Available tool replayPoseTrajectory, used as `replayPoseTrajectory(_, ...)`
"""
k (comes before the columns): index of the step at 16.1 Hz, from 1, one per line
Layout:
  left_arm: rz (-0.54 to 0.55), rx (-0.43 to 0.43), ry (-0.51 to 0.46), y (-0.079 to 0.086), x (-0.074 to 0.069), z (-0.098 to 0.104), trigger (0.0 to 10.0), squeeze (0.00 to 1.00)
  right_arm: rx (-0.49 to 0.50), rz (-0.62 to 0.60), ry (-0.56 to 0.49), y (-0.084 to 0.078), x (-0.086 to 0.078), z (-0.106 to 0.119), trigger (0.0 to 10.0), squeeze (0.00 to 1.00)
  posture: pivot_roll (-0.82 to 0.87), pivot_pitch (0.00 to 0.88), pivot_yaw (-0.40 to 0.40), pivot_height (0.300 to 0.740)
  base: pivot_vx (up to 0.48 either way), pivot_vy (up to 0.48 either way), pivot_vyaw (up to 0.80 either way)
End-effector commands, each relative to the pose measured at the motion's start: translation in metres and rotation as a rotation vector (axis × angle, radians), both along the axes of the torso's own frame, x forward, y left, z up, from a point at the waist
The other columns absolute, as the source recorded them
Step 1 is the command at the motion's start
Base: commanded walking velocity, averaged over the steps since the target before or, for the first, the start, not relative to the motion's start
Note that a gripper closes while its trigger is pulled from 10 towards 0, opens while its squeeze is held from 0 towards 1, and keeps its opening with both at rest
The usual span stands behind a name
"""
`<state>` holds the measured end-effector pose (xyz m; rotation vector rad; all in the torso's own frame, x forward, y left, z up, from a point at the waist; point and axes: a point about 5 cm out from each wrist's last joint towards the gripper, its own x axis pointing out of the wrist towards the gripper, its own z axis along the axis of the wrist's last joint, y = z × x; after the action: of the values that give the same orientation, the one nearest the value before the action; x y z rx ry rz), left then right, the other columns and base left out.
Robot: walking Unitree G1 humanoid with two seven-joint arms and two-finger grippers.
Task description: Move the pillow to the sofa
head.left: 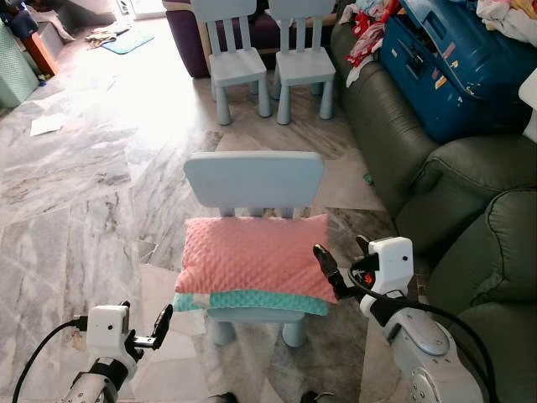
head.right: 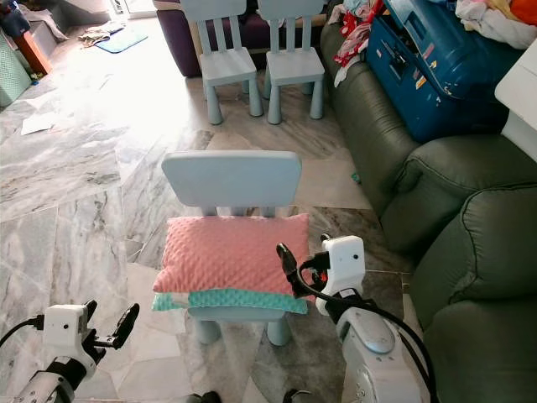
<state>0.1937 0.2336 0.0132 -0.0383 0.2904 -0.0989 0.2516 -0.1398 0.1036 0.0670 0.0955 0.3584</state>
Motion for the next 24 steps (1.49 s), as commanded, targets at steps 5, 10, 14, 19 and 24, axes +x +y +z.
replayPoseTrajectory(5,0.008,0.017,0.001,0.007,-0.002,-0.002,10.0,0.00,0.024,0.031,-0.005,0.006,0.000,0.003,10.0,0.00,-0.11,0.174,0.051,0.718,0.000,0.000,0.00)
replayPoseTrajectory(10,0.005,0.022,-0.002,0.006,-0.001,-0.002,10.0,0.00,0.024,0.039,-0.008,0.007,0.000,0.003,10.0,0.00,-0.11,0.167,0.050,0.669,0.000,0.000,0.00)
replayPoseTrajectory(14,0.004,0.024,0.008,0.009,0.002,-0.006,10.0,0.00,0.022,0.043,-0.010,0.008,0.001,0.004,10.0,0.00,-0.12,0.160,0.050,0.619,0.000,0.000,0.00)
replayPoseTrajectory(19,0.016,0.026,0.040,0.016,0.003,-0.018,10.0,0.00,0.023,0.052,-0.012,0.010,0.004,0.004,10.0,0.00,-0.11,0.159,0.050,0.560,0.000,0.000,0.00)
replayPoseTrajectory(24,0.018,0.029,0.042,0.017,0.000,-0.025,10.0,0.00,0.021,0.055,-0.013,0.010,0.005,0.004,10.0,0.00,-0.11,0.166,0.048,0.510,0.000,0.000,0.00)
